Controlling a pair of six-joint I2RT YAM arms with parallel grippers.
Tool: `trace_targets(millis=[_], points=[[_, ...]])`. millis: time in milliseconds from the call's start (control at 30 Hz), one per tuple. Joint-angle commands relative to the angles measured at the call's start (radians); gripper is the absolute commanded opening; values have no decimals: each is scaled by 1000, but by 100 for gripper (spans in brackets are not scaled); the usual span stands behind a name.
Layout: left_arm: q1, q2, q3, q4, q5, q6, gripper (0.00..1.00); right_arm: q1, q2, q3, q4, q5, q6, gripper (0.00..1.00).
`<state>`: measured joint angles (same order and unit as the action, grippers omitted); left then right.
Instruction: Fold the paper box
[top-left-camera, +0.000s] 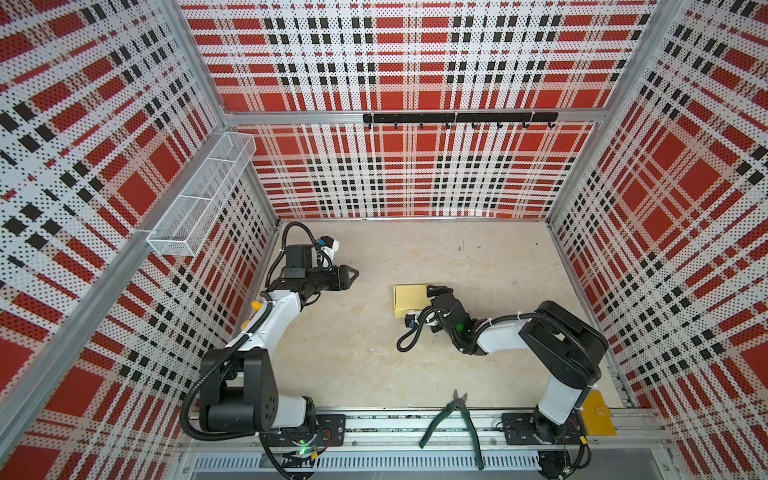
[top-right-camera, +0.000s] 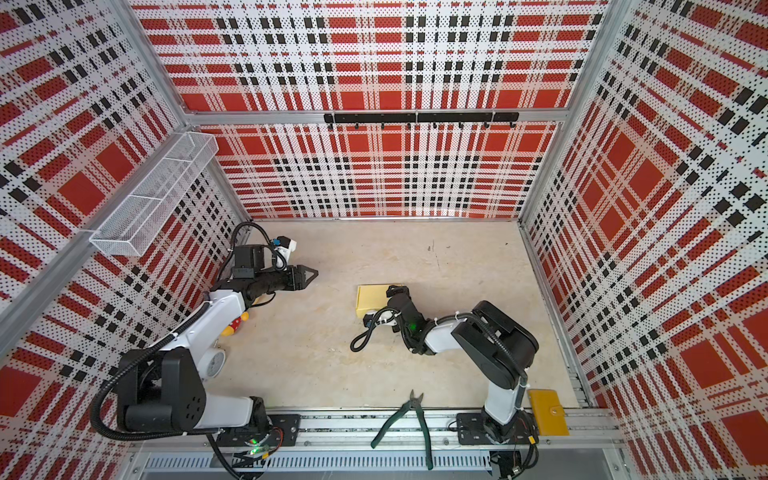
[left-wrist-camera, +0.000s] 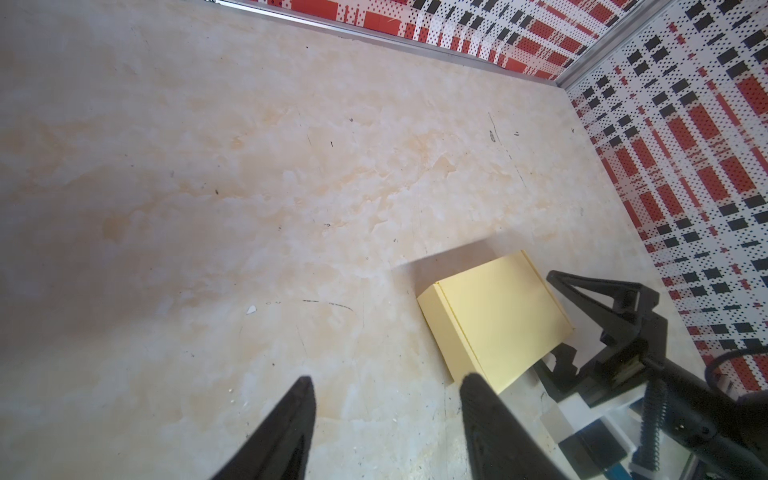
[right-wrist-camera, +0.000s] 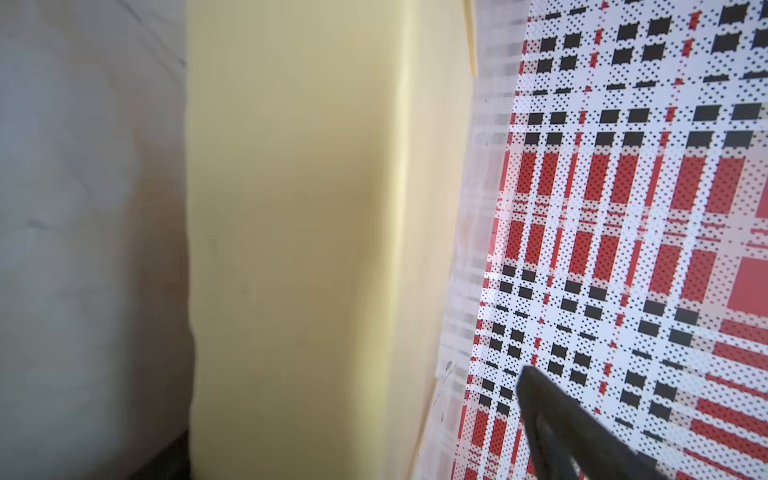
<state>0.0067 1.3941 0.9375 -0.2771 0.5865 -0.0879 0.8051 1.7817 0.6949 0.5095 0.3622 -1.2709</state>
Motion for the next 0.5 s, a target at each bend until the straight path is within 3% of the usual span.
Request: trace_targets(millis=[0,133,333,467], points=[[12,-32,-11,19,-2,4,60,26,-3,-21,-179,-64,29,100],[18,-36,-14,19,-10,9,62,53,-57,-6,-322,-104,81,100],[23,-36,-17,11,-53,20,76,93,-149,11,-544,-144,150,100],[22,-34,-16,8,-56,25,76,81,-192,3,-558,-149,162,100]])
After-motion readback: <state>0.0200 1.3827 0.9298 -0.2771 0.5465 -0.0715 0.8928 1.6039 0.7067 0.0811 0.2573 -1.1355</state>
